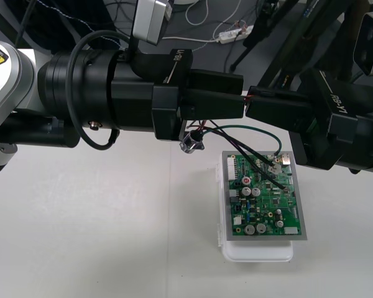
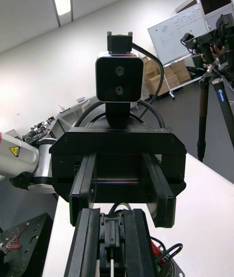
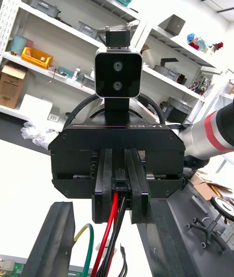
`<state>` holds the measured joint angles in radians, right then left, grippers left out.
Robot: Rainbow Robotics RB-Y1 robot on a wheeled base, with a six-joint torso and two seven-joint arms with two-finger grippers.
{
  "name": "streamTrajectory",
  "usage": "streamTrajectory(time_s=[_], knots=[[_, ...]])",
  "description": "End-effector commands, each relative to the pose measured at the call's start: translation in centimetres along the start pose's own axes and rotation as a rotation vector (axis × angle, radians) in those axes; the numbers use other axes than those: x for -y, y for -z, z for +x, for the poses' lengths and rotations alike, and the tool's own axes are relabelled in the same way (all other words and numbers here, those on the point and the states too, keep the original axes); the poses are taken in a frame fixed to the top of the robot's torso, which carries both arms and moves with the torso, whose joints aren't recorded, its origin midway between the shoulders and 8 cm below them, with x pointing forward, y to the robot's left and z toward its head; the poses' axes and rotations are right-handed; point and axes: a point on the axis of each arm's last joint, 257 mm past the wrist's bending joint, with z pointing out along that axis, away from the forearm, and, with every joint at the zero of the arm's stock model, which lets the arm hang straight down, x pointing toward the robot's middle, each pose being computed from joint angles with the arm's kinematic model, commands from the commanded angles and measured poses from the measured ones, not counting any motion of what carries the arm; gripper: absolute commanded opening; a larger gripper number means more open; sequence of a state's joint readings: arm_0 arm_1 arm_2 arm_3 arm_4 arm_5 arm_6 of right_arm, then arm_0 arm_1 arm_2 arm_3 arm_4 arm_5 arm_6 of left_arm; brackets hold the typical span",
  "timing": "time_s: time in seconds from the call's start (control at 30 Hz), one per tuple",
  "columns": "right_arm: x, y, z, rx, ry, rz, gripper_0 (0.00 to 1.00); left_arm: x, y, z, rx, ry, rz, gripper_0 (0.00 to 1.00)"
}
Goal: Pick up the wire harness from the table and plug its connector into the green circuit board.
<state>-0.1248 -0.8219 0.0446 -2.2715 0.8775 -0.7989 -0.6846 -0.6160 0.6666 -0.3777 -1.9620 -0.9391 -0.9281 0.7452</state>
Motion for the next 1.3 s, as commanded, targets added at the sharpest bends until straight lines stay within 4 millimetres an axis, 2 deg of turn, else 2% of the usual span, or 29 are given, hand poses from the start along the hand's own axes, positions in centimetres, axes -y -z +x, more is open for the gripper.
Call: streamTrajectory(time_s=[0.03,0.13,0.2,0.77,0.9,0.93,1.0,1.3], knots=[[-1.67,-0.65,-0.25,-0.023,-0.012,-0.046,0.00,-0.10,-1.06,-1.74,0.024,0.018,-0.004,0.36],[-1.65,-0.77,-0.18,-0.028,-0.004,-0.047,0.00,-0.08,-1.08,-1.78,0.024,0.018,-0.003,0.24],[-1.60,-0.80,-0.07,-0.033,-0.001,-0.045,0.00,-0.08,-1.08,-1.78,0.024,0.018,-0.003,0.22],[-2.01,-0.90,0.26,-0.043,0.003,-0.062,0.00,0.42,-1.82,-1.57,0.020,0.034,0.019,0.21],[-2.09,-0.92,0.27,-0.042,0.004,-0.065,0.00,0.54,-1.90,-1.57,0.021,0.035,0.023,0.13],[-2.10,-0.88,0.35,-0.045,0.003,-0.065,0.00,0.57,-1.90,-1.59,0.021,0.035,0.024,0.06],[-2.14,-0.90,0.34,-0.046,0.004,-0.067,0.00,0.63,-1.93,-1.66,0.024,0.037,0.027,0.00],[-2.44,-0.88,0.58,-0.054,0.004,-0.079,0.00,0.69,-1.95,-1.65,0.025,0.035,0.029,0.00]])
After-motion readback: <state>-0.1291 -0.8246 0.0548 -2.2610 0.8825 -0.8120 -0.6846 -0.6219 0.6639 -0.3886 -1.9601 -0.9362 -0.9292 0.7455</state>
